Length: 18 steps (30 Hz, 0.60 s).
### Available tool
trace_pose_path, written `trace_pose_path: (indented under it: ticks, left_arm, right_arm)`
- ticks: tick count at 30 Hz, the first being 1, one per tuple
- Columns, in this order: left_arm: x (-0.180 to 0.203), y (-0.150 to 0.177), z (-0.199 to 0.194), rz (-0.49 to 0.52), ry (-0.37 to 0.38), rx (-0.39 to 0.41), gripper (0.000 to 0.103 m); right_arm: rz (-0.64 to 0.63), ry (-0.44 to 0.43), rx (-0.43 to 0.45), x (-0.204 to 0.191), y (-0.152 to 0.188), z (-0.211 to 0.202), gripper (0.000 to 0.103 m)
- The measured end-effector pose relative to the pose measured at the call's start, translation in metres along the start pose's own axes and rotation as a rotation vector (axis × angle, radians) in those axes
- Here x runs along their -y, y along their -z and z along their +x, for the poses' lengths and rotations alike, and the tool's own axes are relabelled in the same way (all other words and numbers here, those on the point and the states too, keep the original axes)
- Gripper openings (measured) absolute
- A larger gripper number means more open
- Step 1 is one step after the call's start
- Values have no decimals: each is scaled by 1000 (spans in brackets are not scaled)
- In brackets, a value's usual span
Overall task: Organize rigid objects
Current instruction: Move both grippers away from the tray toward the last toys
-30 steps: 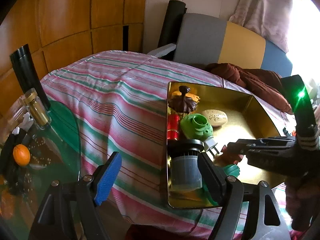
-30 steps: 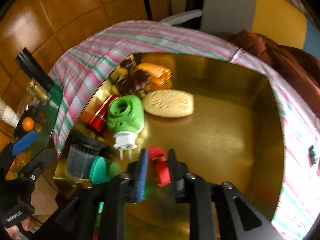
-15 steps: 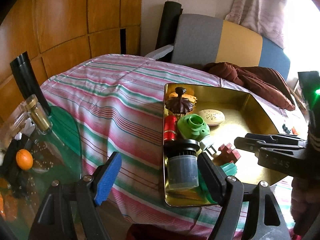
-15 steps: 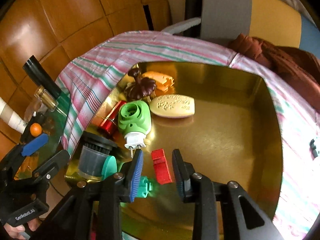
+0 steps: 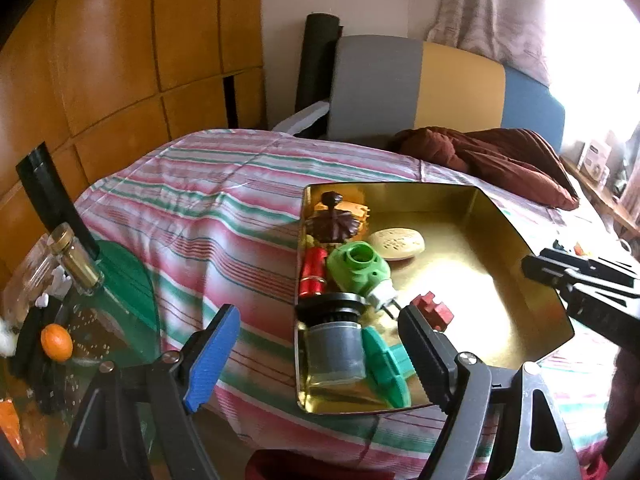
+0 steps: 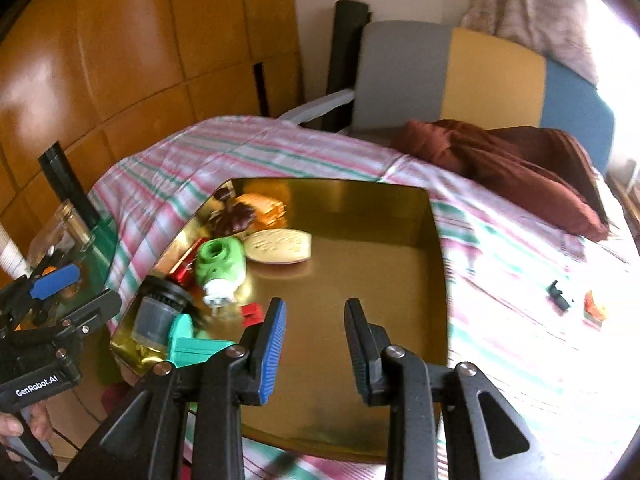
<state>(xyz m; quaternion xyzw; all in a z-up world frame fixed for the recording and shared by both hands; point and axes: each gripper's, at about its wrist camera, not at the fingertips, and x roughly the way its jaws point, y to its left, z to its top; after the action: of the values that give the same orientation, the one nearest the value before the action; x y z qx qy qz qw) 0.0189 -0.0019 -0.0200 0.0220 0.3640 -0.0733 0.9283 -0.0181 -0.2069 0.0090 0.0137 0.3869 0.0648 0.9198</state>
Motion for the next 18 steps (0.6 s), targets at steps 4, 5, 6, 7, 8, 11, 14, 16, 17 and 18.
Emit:
trace_pose_path:
  ticks: [4, 5, 6, 7, 8, 11, 14, 16, 17, 18]
  left_arm:
    - [11, -1, -1, 26, 11, 0, 82]
    - [14, -1, -2, 34, 14, 0, 82]
    - [18, -1, -2, 45, 19, 0, 82]
    - [21, -2, -2, 53, 22, 0, 82]
    - [26, -2, -2, 63, 27, 0, 82]
    - [36, -3, -3, 85, 40, -3, 82]
    - [48, -5, -4, 115, 55, -1, 82]
    - [55, -6, -4, 130, 63, 1, 82]
    - [59, -7, -4, 138, 69, 1, 82]
    - [63, -8, -4, 146, 75, 2, 82]
  right_arm:
    - [26, 41, 23, 19, 6, -12, 30]
    - [29, 52, 28, 22, 8, -14, 31]
    - [33, 63, 32, 27, 10, -17, 32]
    - [41, 73, 34, 33, 12, -20, 33]
    - [49, 81, 36, 38, 13, -22, 34]
    - [72, 106, 41, 54, 18, -27, 35]
    - [100, 133, 41, 73, 23, -32, 36]
    - [123, 158, 42, 89, 26, -37, 36]
    - [132, 170, 42, 96, 27, -39, 36]
    - [146, 185, 41, 105, 29, -41, 36]
